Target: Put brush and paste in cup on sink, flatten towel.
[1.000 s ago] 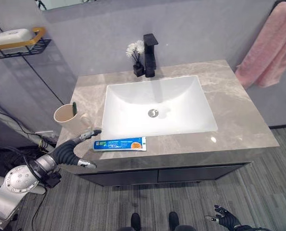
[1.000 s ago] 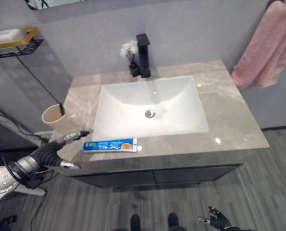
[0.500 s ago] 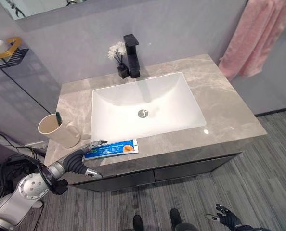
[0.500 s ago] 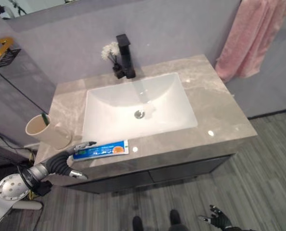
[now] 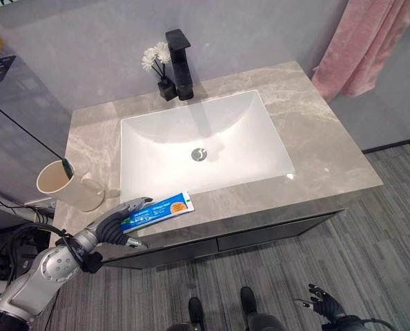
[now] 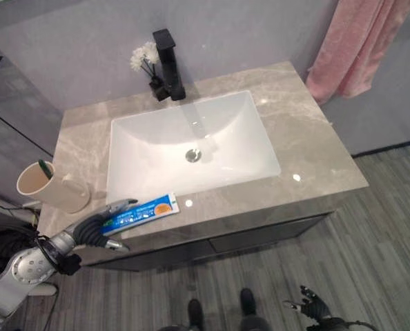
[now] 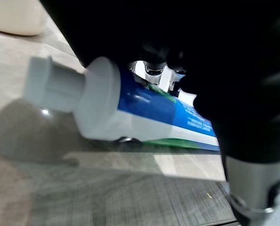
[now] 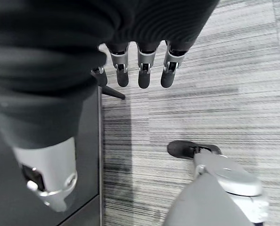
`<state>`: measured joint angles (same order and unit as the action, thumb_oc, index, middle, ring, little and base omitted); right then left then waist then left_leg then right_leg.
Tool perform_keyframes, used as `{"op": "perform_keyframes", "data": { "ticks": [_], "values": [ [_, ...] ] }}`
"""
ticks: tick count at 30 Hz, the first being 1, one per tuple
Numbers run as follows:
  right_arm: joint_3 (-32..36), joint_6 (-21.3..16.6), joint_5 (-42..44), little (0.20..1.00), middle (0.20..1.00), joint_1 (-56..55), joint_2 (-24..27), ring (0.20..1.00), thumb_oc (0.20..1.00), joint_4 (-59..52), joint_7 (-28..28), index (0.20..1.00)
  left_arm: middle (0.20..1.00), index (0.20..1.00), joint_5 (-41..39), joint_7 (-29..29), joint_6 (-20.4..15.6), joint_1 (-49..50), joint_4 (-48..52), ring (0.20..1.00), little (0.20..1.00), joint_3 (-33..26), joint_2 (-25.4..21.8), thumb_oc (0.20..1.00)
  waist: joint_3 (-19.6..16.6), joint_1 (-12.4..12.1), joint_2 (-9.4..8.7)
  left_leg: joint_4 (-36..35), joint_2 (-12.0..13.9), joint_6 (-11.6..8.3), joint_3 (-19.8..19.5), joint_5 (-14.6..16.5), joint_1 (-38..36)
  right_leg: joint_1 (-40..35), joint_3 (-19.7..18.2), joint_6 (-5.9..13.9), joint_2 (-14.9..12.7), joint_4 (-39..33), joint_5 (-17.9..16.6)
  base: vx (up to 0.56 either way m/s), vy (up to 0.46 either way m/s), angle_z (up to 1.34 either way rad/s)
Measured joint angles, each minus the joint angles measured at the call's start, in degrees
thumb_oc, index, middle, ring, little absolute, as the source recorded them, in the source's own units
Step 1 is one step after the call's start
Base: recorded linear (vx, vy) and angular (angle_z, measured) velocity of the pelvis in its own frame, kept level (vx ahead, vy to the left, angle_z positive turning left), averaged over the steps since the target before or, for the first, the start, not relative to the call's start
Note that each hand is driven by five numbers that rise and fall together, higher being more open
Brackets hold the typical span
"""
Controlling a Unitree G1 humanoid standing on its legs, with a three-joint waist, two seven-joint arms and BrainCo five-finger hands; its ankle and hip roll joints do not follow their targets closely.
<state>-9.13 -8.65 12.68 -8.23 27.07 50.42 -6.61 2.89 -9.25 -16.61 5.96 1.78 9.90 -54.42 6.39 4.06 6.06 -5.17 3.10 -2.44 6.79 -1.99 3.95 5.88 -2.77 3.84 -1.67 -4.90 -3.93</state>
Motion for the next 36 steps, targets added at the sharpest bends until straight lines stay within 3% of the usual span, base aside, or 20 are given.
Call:
{"op": "perform_keyframes", "data": {
  "ticks": [7, 8, 9, 10, 22, 26, 29, 31, 34, 36],
  "values": [
    [0.0, 0.0, 0.0, 1.0, 1.0, 0.0, 0.0, 1.0, 1.0, 0.0, 0.2, 1.0, 1.0, 1.0, 0.5, 0.9, -0.2, -2.0, -1.8, 1.0, 1.0, 1.4, 1.3, 1.0, -0.2, 0.1, -1.05, 0.0, 0.0, -0.02, -0.1, 0.0, -0.2, -0.3, 0.1, -0.01, 0.0, 0.0, 0.0, 0.0, 0.0, 0.0],
    [0.0, 0.0, 0.0, 1.0, 1.0, 0.0, -0.1, 1.0, 1.0, 0.1, 0.2, 1.0, 0.862, 0.862, 0.5, 1.4, -0.3, -2.6, -2.3, 0.862, 0.862, 2.1, 1.3, 0.862, -0.1, 0.0, -1.32, 0.0, 0.0, -0.02, -0.1, 0.0, -0.5, -0.6, 0.1, -0.01, 0.0, 0.0, 0.0, 0.0, 0.0, 0.0],
    [0.0, 0.0, 0.0, 1.0, 1.0, 0.0, -0.1, 1.0, 1.0, 0.1, 0.3, 1.0, 0.351, 0.351, 0.5, 1.5, -0.4, -3.0, -2.8, 0.351, 0.351, 2.3, 1.5, 0.351, 0.0, 0.1, -1.43, 0.0, 0.0, -0.02, -0.1, 0.0, -0.7, -0.8, 0.1, 0.0, 0.0, 0.0, 0.0, 0.0, 0.0, 0.0],
    [0.0, 0.0, 0.0, 1.0, 1.0, 0.0, -0.1, 1.0, 1.0, 0.2, 0.3, 1.0, 0.2, 0.2, 0.5, 1.6, -0.4, -3.5, -3.4, 0.2, 0.2, 2.6, 1.8, 0.2, -0.1, 0.1, -1.61, 0.0, 0.0, -0.04, -0.1, 0.0, -0.9, -1.0, 0.1, 0.12, 0.0, -0.1, 0.1, 0.0, 0.0, 0.0],
    [0.0, -0.1, 0.1, 1.0, 1.0, 0.0, -0.3, 1.0, 1.0, 1.0, 0.4, 1.0, 0.2, 0.2, 5.5, 2.5, -0.1, -10.0, -5.6, 0.2, 0.2, 2.9, 1.9, 0.2, -1.1, 1.4, -3.16, 0.0, 0.0, -0.02, 0.1, 0.0, -0.9, -1.0, 0.0, 0.04, 0.0, 0.0, 0.0, 0.0, 0.0, 0.0],
    [1.5, 0.1, 2.4, 1.0, 1.0, 1.6, -1.8, 1.0, 1.0, 10.4, 1.2, 1.0, 0.2, 0.2, 7.3, 2.8, -0.1, -12.7, -6.8, 0.2, 0.2, 5.5, 1.8, 0.2, -2.2, 1.5, -3.77, 0.0, 0.0, -0.02, 0.1, 0.0, -1.1, -1.1, 0.0, 0.03, 0.0, 0.0, 0.0, 0.0, 0.0, 0.0],
    [4.9, 0.0, 4.4, 1.0, 1.0, 2.3, -2.0, 1.0, 1.0, 15.9, 1.8, 1.0, 0.2, 0.2, 8.8, 2.9, -0.1, -13.6, -7.9, 0.2, 0.2, 6.7, 1.8, 0.2, -2.5, 1.5, -3.8, -0.1, 0.0, 0.01, 0.1, 0.1, -1.9, -1.9, -0.1, 0.13, 0.0, 0.0, 0.1, 0.0, 0.0, 0.0],
    [10.8, 0.1, 8.3, 1.0, 1.0, 2.5, -1.7, 1.0, 1.0, 18.3, 2.4, 1.0, 0.2, 0.2, 9.5, 3.0, 0.0, -13.7, -7.9, 0.2, 0.2, 6.9, 1.8, 0.2, -3.0, 1.8, -3.85, -0.3, 0.0, 0.04, 0.2, 0.2, -2.0, -1.9, -0.2, 0.18, 0.0, 0.0, 0.1, 0.0, 0.0, 0.0],
    [19.3, -0.1, 14.9, 1.0, 1.0, 1.8, -0.9, 1.0, 1.0, 17.2, 4.3, 1.0, 0.2, 0.2, 10.7, 3.9, 0.1, -12.1, -6.3, 0.2, 0.2, 6.2, 1.1, 0.2, -3.6, 2.5, -4.29, -0.3, 0.0, 0.06, 0.2, 0.2, -2.0, -2.0, -0.2, 0.15, 0.0, 0.0, 0.1, 0.0, 0.0, 0.0],
    [20.2, -0.3, 16.7, 1.0, 1.0, 1.2, 0.9, 1.0, 1.0, 14.6, 6.1, 1.0, 0.2, 0.2, 11.7, 4.5, 0.0, -11.5, -5.4, 0.2, 0.2, 6.2, 0.7, 0.2, -3.9, 3.0, -4.73, -0.2, -0.1, 0.1, 0.2, 0.2, -2.2, -2.1, -0.2, 0.15, -0.1, 0.0, 0.1, 0.0, 0.0, 0.0]
  ]
}}
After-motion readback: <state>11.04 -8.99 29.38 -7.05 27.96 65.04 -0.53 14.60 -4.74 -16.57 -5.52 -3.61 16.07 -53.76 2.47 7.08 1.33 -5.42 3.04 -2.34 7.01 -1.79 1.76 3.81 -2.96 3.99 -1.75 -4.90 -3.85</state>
